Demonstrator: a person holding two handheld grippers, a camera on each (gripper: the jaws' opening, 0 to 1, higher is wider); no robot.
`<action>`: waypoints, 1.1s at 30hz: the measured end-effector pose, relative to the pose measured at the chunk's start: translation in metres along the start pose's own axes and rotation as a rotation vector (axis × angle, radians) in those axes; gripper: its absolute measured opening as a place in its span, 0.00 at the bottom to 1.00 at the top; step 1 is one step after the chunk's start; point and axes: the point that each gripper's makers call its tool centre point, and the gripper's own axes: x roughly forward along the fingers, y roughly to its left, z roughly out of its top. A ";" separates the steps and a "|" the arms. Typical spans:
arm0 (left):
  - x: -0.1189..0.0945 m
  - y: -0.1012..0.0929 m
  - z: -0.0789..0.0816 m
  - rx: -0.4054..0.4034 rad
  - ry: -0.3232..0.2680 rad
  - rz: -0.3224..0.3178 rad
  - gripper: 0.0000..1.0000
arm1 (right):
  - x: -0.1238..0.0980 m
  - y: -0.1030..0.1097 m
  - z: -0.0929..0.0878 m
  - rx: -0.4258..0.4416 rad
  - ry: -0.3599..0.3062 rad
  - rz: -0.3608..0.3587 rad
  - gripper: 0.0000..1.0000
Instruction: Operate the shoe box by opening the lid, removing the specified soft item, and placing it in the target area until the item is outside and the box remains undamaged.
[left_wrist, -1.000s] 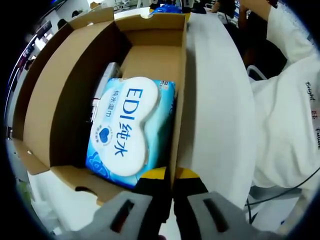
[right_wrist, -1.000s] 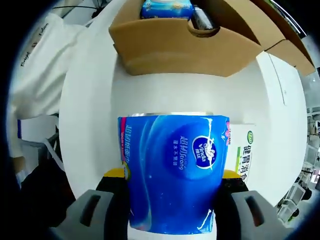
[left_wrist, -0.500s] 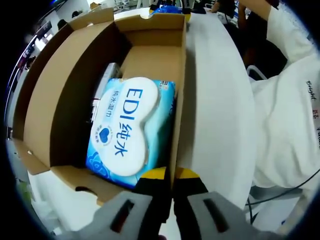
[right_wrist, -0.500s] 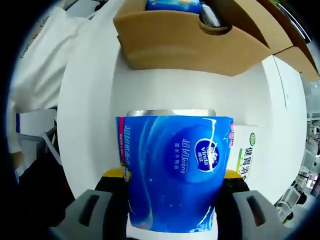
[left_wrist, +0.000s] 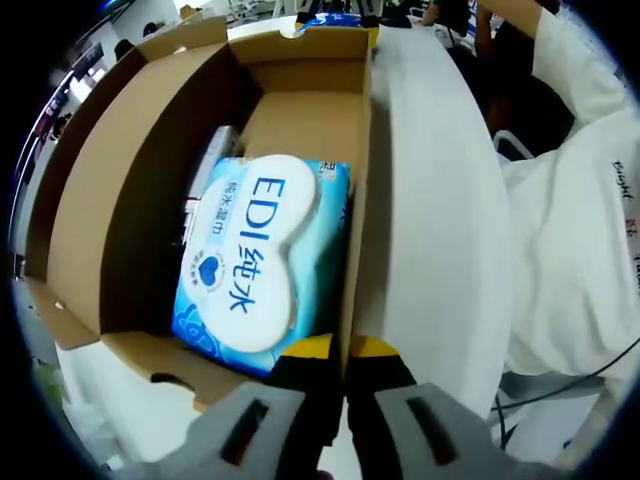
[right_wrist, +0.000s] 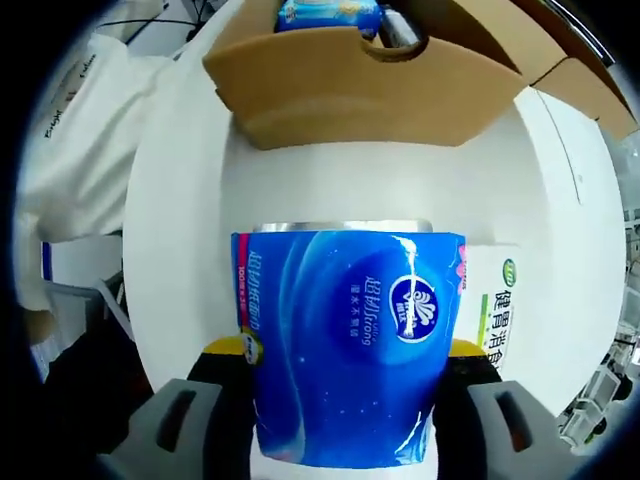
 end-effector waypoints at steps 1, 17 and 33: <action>0.000 0.000 0.000 -0.001 0.001 -0.002 0.02 | 0.000 0.001 0.000 -0.002 0.003 -0.002 0.73; 0.000 -0.002 0.000 -0.003 0.003 0.007 0.02 | -0.022 0.002 0.004 0.024 -0.013 -0.095 0.70; -0.001 0.001 0.000 -0.010 0.014 0.003 0.02 | -0.062 -0.013 0.041 0.174 -0.330 -0.142 0.57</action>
